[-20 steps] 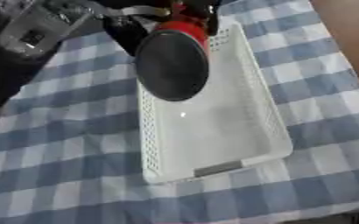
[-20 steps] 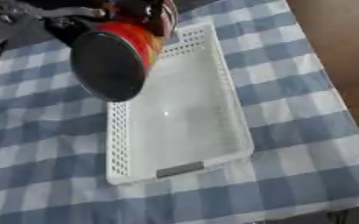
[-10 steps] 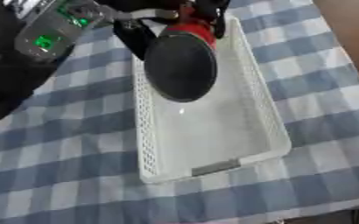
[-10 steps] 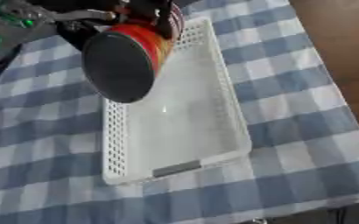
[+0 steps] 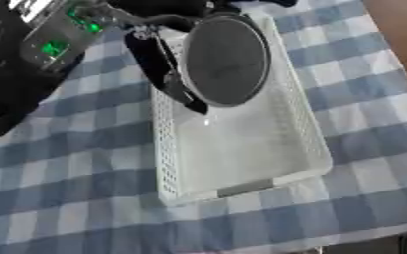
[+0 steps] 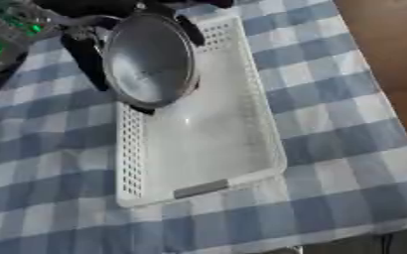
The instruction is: Pick up objects on the table and place them in the box.
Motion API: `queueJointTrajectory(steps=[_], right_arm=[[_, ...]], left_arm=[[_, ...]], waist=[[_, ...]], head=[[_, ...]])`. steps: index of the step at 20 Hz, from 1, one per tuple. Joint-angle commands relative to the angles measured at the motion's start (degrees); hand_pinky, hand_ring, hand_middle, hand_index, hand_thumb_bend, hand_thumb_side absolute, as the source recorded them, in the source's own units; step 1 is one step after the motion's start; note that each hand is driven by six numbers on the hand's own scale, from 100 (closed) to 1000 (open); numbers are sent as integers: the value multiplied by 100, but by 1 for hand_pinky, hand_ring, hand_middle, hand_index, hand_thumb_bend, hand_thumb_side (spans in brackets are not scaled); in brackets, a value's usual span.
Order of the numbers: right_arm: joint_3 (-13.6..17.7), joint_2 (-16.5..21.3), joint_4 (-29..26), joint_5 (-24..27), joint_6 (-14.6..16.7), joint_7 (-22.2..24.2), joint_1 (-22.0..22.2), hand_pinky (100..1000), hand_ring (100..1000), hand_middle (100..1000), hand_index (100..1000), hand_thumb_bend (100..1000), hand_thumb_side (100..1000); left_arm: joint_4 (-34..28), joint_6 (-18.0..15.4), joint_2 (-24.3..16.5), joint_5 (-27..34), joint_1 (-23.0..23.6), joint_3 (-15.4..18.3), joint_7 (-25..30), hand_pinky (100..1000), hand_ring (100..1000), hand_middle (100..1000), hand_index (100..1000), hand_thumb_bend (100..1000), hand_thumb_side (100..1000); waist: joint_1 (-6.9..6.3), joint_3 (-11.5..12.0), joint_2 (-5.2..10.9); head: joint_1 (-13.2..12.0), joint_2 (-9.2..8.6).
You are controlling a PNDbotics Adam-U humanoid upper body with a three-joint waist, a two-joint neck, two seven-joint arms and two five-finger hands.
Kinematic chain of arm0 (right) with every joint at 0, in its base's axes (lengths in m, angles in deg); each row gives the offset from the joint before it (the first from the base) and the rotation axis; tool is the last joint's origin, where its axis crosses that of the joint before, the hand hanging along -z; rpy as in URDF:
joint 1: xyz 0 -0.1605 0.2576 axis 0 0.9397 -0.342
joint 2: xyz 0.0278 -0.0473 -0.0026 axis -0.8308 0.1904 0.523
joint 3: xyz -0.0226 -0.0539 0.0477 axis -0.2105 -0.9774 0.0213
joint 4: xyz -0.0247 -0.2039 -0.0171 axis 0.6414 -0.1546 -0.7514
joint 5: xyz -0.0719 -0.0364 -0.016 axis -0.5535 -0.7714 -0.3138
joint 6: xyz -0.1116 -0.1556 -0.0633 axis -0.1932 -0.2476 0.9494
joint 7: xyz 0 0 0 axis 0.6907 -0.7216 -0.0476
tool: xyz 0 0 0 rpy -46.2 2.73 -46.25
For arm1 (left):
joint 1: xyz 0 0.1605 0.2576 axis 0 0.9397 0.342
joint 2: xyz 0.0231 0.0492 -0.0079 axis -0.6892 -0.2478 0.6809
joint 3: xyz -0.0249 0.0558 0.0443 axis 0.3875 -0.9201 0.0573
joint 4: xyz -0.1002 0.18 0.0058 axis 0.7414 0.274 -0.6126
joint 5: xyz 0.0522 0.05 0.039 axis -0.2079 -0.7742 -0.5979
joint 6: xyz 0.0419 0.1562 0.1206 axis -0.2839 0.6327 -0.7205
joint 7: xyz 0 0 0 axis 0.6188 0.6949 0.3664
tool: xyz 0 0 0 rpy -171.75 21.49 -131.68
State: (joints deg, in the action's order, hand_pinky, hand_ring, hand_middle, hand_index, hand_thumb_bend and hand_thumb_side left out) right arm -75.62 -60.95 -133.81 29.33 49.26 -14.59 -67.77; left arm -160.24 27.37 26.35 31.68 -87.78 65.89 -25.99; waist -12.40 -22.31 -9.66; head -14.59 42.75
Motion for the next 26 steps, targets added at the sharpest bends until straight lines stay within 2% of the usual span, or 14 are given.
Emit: queueJointTrajectory(steps=[1, 7, 13, 16, 17, 18, 19, 20, 21, 22, 23, 24, 26], right_arm=[[36, 148, -26, -25, 17, 1, -139, 347, 524, 649, 818, 100, 1000], [34, 155, -14, -35, 29, 0, -140, 347, 524, 649, 818, 100, 1000], [32, 166, -6, -43, 38, 0, -140, 346, 524, 649, 818, 100, 1000], [38, 164, -7, -43, 36, -4, -132, 346, 524, 649, 819, 100, 1000], [40, 163, -9, -42, 35, -6, -131, 346, 524, 649, 819, 100, 1000], [45, 165, -9, -43, 34, -9, -127, 345, 523, 649, 819, 100, 1000], [51, 169, -10, -45, 34, -12, -125, 345, 523, 649, 819, 100, 1000], [59, 175, -11, -49, 34, -16, -124, 345, 523, 649, 819, 100, 1000], [64, 179, -11, -53, 35, -21, -125, 345, 523, 649, 819, 100, 1000], [71, 183, -11, -56, 35, -26, -127, 345, 523, 649, 819, 100, 1000], [80, 187, -11, -60, 35, -35, -129, 345, 523, 649, 819, 100, 1000], [85, 190, -12, -65, 35, -41, -131, 345, 523, 648, 819, 100, 1000], [90, 199, -11, -81, 38, -49, -138, 344, 523, 649, 820, 100, 1000]], left_arm=[[-25, -29, -121, 110, -65, 91, 138, 1000, 1000, 1000, 1000, 585, 883], [39, -35, -138, 176, -70, 111, 287, 1000, 1000, 1000, 1000, 642, 885], [44, -24, -165, 194, -57, 170, 382, 1000, 1000, 1000, 1000, 626, 878], [-21, 75, -184, 216, 25, 304, 202, 1000, 1000, 1000, 1000, 531, 852], [-70, 130, -201, 217, 75, 359, 70, 1000, 1000, 1000, 1000, 531, 852], [-126, 211, -209, 224, 144, 440, -114, 1000, 994, 1000, 1000, 460, 820], [-203, 306, -232, 236, 241, 521, -345, 1000, 999, 1000, 1000, 471, 826], [-292, 435, -257, 256, 372, 628, -620, 998, 976, 1000, 1000, 410, 791], [-407, 553, -304, 275, 514, 706, -888, 1000, 985, 1000, 1000, 440, 805], [-500, 674, -340, 303, 667, 785, -1134, 962, 959, 1000, 1000, 247, 763], [-605, 801, -393, 369, 851, 884, -1402, 968, 961, 1000, 1000, 298, 767], [-686, 909, -444, 428, 1027, 975, -1633, 943, 952, 1000, 1000, 100, 740], [-747, 931, -564, 586, 1397, 1151, -2090, 937, 950, 1000, 1000, 100, 751]], waist=[[74, 14, 64], [77, 10, 57], [75, 16, 48], [81, 45, 38], [83, 55, 33], [90, 74, 21], [95, 88, 9], [101, 112, -12], [104, 122, -24], [111, 149, -42], [117, 174, -57], [124, 206, -75], [136, 274, -115]], head=[[15, -19], [22, -18], [35, -20], [54, -35], [63, -42], [85, -54], [105, -66], [140, -86], [154, -97], [180, -111], [200, -124], [224, -141], [265, -170]])
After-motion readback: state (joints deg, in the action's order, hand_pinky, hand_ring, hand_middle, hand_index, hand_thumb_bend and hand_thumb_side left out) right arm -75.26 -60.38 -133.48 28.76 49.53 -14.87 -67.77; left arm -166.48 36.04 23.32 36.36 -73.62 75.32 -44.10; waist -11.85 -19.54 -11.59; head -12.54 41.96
